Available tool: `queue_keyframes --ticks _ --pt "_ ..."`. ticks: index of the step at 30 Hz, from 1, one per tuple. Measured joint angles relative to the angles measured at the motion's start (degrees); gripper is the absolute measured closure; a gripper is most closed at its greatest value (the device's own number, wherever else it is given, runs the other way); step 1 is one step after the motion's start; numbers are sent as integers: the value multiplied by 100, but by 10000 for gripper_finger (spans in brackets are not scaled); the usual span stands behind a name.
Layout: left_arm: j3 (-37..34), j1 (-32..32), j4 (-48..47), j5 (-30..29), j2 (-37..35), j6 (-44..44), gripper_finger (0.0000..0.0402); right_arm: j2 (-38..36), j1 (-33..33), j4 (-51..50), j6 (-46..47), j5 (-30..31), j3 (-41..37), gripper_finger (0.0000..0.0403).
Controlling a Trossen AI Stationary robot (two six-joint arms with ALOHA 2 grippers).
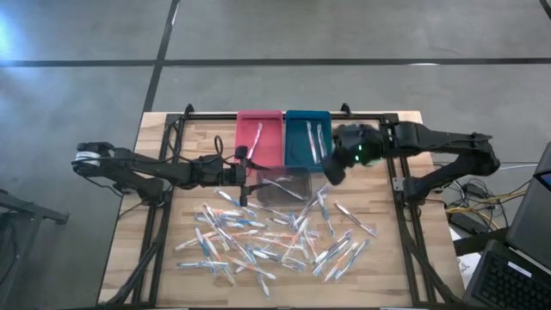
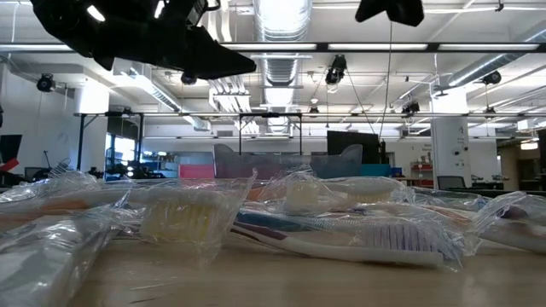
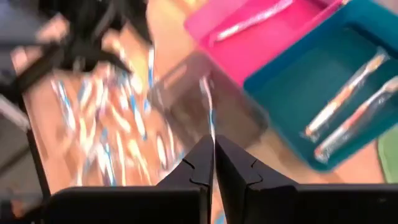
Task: Pick & Place Toothbrushes
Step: Put the blue toothbrush into the transparent gray bin
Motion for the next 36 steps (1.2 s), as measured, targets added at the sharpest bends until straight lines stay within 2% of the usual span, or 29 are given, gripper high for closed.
queue_keyframes --ticks 10,17,21,27,36 --pt "0 0 -13 0 0 -19 183 219 1692 -703 18 351 -102 394" --pt "1 -2 -18 0 0 -52 183 456 2840 -715 -822 480 -277 394" --pt "2 -2 -22 0 0 -54 183 665 3311 -783 -1762 484 -468 394" --pt "1 -2 -23 0 0 -58 183 1104 3675 -872 -2860 484 -655 394" --pt "2 -7 -59 0 0 -60 183 1863 3682 -885 -2420 498 -809 394"
